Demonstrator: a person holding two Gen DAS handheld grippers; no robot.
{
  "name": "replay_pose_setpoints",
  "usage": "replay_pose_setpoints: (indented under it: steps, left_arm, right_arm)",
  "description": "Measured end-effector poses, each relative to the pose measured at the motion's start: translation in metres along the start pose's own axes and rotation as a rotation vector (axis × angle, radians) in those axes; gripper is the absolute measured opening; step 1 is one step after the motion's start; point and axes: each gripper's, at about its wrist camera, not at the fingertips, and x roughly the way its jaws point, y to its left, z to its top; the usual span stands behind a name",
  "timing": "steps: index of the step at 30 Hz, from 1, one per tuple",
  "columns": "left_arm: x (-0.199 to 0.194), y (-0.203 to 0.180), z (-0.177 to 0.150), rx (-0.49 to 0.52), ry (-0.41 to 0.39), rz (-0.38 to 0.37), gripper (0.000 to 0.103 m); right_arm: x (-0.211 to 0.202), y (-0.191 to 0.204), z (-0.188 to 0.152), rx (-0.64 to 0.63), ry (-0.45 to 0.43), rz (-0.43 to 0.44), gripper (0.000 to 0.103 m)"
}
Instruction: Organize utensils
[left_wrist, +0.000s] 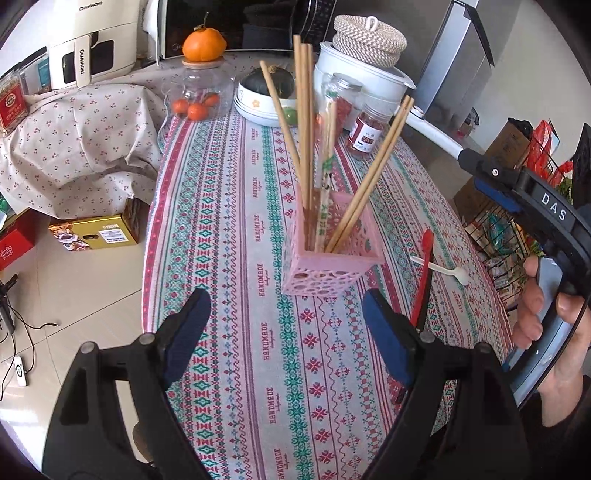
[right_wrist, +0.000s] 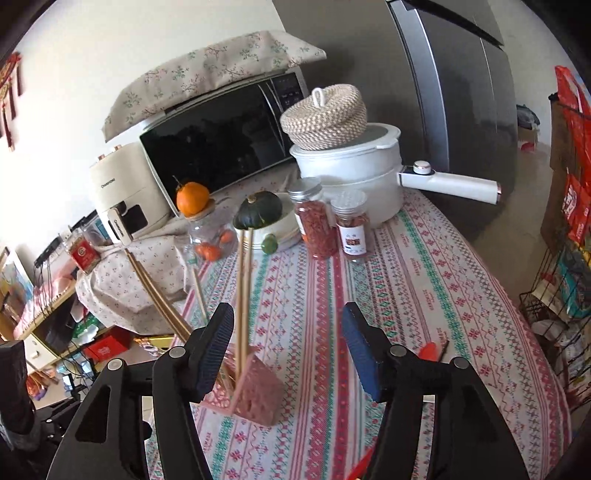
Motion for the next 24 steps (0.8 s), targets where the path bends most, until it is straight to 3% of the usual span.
replay_pose_setpoints:
  steps: [10,17,24]
  left_arm:
    - [0.025,-0.055,-0.013,0.115,0.09,-0.027,0.088]
    - [0.048,-0.104,-0.024,0.211,0.149,-0.049,0.088]
    - [0.071,-0.14,-0.015,0.202,0.186,-0.11,0.088]
  right_arm:
    - [-0.002,-0.073,-0.008,0.032,0.165,-0.114,0.07]
    - [0.01,-0.117,-0.018,0.082,0.327,-0.183,0.071]
    - [0.018,-0.163,-0.027,0.187,0.442,-0.24,0.071]
